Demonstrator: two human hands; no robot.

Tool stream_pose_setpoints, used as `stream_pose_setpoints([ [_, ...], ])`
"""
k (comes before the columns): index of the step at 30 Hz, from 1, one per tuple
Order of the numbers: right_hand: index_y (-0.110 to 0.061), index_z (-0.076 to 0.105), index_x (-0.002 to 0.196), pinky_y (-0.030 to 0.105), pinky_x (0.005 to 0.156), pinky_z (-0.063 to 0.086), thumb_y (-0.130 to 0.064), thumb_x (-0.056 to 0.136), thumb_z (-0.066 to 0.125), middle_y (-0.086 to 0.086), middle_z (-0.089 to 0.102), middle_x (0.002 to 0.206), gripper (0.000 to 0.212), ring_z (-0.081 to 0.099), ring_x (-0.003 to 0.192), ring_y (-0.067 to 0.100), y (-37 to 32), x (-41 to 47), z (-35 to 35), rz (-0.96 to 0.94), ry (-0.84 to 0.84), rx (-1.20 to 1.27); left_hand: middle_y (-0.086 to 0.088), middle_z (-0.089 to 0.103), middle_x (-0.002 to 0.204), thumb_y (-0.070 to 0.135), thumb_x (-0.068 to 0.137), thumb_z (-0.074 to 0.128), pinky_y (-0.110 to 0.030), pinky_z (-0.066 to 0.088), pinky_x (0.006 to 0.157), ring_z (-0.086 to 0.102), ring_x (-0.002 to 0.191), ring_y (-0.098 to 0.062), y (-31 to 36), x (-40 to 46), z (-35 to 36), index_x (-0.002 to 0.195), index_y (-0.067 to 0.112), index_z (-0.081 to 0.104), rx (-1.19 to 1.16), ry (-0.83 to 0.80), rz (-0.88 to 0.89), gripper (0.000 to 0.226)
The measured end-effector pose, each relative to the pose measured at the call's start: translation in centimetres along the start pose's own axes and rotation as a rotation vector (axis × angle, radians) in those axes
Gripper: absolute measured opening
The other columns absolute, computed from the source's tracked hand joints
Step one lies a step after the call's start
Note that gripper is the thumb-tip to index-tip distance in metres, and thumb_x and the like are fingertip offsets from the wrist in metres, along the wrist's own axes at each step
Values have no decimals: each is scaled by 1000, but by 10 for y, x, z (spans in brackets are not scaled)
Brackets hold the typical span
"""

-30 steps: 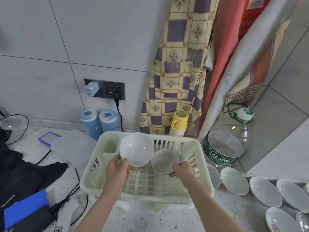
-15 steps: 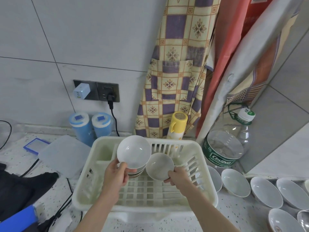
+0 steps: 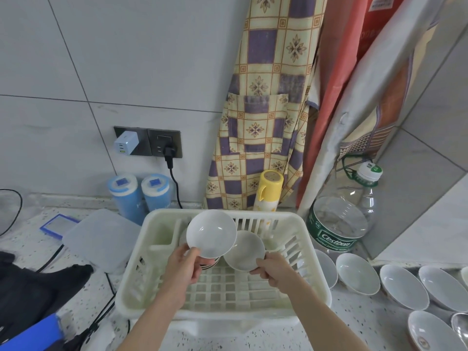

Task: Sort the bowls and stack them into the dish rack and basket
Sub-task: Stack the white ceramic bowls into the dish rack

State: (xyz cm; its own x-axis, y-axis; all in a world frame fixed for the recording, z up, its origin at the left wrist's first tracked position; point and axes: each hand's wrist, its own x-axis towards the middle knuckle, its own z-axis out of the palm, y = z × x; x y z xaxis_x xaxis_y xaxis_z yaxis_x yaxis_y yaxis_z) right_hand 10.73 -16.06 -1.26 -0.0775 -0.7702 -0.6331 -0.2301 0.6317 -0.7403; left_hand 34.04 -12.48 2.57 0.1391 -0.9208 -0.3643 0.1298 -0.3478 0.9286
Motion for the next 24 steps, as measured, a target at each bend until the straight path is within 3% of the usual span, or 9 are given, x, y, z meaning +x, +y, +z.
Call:
stream_pose_setpoints([
  [6,-9,63,106,16,35,21,-16,97,53,11,67,77,15,39,47,10,3,-2,-3,16,59,79,-15,77,80,7,88,45,-19,26,38,32,34,-7,1,0,2,109,13,61,39,-25,-10,27],
  [11,9,61,113,24,43,26,-28,94,59,9,60,81,42,42,60,20,2,-14,-14,-84,252,-3,-17,76,76,5,88,43,-17,23,35,28,33,-8,4,-2,4,106,8,61,44,-19,17,26],
  [14,-11,59,124,20,52,34,-33,95,57,0,68,99,36,51,68,13,-7,-29,-17,-227,315,-18,-17,76,76,5,89,43,-17,22,35,27,32,-8,6,-3,5,105,7,61,48,-25,44,25],
  [18,-26,65,107,12,44,35,-37,97,54,-5,75,86,19,52,49,-5,-22,-53,-17,-391,206,48,-19,75,75,6,90,43,-16,23,36,30,33,-8,7,-4,15,106,7,61,55,-61,60,24],
  [24,-24,69,103,19,42,38,-40,92,60,-4,73,67,22,47,44,13,-30,-66,-15,-471,106,38,-20,74,75,9,93,42,-19,26,35,35,35,-10,5,-9,47,104,10,61,109,-163,31,22],
])
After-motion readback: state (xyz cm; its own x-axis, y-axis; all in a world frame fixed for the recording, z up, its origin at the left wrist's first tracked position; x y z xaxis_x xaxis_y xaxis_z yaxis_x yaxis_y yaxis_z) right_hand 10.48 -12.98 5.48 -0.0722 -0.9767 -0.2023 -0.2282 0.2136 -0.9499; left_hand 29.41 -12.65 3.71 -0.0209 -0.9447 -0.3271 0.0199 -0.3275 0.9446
